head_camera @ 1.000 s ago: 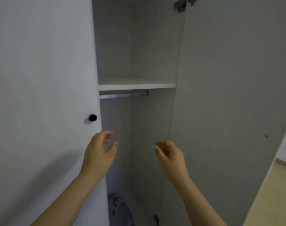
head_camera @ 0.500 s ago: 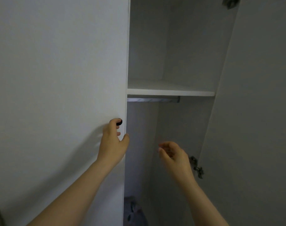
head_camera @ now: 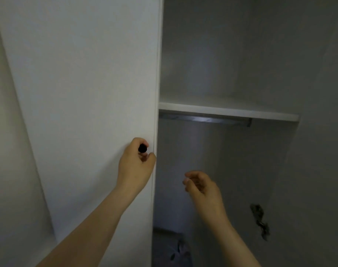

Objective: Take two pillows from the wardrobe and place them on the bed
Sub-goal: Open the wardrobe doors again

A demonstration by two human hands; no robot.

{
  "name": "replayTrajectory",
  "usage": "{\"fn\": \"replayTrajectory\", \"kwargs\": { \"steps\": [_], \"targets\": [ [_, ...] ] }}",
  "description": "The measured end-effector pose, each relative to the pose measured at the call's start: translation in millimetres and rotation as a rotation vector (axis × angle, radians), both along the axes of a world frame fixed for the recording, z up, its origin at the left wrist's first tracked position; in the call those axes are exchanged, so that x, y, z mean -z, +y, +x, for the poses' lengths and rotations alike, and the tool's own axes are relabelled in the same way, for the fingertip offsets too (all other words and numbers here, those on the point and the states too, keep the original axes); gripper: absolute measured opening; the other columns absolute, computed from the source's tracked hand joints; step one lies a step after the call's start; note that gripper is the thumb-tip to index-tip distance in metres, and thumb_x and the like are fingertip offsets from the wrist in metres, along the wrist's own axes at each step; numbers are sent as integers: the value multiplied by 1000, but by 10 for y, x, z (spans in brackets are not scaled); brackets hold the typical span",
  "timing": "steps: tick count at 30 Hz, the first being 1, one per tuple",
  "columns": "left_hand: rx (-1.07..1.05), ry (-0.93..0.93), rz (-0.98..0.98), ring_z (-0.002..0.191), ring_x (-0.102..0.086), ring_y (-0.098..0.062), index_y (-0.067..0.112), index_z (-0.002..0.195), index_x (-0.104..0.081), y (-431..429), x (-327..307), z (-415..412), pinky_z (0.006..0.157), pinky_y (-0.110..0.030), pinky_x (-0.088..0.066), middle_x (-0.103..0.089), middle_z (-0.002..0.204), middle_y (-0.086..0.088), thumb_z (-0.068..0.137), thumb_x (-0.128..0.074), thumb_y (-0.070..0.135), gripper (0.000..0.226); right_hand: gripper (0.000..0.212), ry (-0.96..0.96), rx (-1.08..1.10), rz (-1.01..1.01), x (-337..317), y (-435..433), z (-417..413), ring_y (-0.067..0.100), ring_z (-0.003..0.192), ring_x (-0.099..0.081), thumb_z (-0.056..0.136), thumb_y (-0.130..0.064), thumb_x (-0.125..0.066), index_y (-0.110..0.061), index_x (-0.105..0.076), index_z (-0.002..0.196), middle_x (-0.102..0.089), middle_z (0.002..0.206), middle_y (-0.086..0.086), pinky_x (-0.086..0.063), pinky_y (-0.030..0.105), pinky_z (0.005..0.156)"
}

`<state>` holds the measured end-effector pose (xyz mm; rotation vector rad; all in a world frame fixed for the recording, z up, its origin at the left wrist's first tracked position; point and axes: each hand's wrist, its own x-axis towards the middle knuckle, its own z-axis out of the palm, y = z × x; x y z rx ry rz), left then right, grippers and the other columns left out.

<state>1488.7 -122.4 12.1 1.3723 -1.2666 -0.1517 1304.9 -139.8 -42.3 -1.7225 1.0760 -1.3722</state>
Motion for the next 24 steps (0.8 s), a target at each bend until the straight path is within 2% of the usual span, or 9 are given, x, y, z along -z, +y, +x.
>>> {"fn": "replayTrajectory", "kwargs": {
  "steps": [4, 7, 13, 19, 24],
  "targets": [
    [-61, -38, -68, 66, -54, -11, 22, 91, -54, 393, 39, 31, 63, -22, -43, -57, 80, 2, 83, -61, 17, 12, 17, -36, -144, 58, 108, 43, 298, 20, 80, -65, 88, -12, -60, -29, -63, 87, -69, 85, 1, -54, 33, 76],
    [-60, -29, -103, 59, -51, -5, 22, 86, -55, 594, 25, 54, 58, -16, -43, -55, 69, 11, 85, -61, 18, 7, 10, -80, -235, 76, 137, 151, 491, 18, 83, -66, 89, -17, -61, -26, -64, 89, -69, 85, 0, -54, 35, 79],
    [-53, -29, -135, 57, -52, -1, 29, 79, -53, 918, 45, 175, 54, -9, -42, -56, 69, 13, 84, -62, 17, 16, 9, -91, -422, 50, 81, 455, 749, 5, 86, -66, 88, -28, -61, -29, -66, 95, -71, 90, -12, -55, 25, 79],
    [-92, -86, -149, 59, -52, -4, 29, 78, -51, 1196, 45, 330, 56, -9, -42, -57, 75, 6, 84, -62, 14, 19, 8, -69, -540, -5, 5, 689, 881, 5, 80, -67, 88, -20, -62, -25, -68, 90, -72, 87, -7, -53, 18, 72],
    [-104, -53, -135, 66, -56, -13, 23, 80, -53, 1375, 54, 408, 61, -17, -48, -59, 74, 2, 86, -60, 14, 13, 7, -78, -559, 19, 20, 804, 935, 7, 67, -62, 82, -15, -69, -16, -66, 76, -67, 71, 2, -50, 18, 65]
  ]
}}
